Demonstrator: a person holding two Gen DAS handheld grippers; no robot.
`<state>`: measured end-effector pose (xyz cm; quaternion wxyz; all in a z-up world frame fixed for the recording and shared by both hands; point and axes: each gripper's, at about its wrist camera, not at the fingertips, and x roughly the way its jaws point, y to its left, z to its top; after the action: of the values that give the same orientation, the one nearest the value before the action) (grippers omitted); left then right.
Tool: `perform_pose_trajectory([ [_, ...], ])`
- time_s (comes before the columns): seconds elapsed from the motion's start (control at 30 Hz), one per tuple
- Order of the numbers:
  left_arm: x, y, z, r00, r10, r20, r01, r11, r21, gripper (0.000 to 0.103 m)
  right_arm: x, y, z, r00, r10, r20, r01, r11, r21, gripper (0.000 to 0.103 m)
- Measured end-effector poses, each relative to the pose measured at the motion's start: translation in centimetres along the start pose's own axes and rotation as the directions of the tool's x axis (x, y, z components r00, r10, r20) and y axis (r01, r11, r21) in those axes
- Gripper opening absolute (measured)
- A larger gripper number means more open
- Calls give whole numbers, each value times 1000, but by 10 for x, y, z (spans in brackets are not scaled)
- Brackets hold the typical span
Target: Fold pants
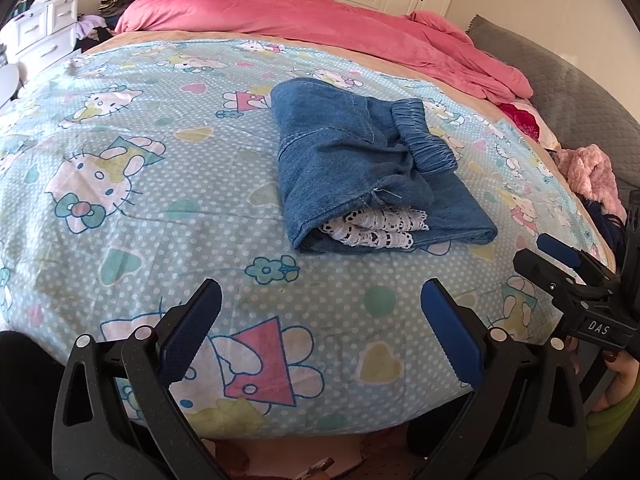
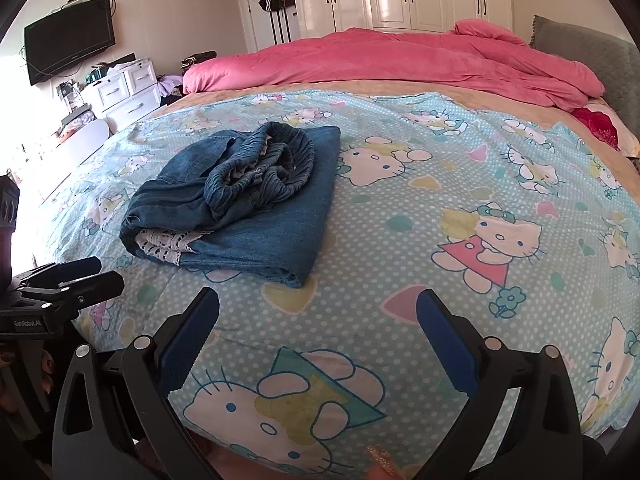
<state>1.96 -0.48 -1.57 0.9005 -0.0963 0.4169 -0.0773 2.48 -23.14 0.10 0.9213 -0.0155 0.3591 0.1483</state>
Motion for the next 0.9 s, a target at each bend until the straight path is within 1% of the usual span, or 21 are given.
perform_pose_trajectory([
  [0.3, -3, 3, 1, 1000, 9, 16, -9, 1000, -6, 94, 1, 0, 0, 1000, 2, -2, -2, 1000, -2, 99],
  [0.9, -2, 3, 1, 1000, 15, 7, -15, 1000, -7, 94, 2, 0, -1, 1000, 2, -8, -2, 1000, -1, 99],
])
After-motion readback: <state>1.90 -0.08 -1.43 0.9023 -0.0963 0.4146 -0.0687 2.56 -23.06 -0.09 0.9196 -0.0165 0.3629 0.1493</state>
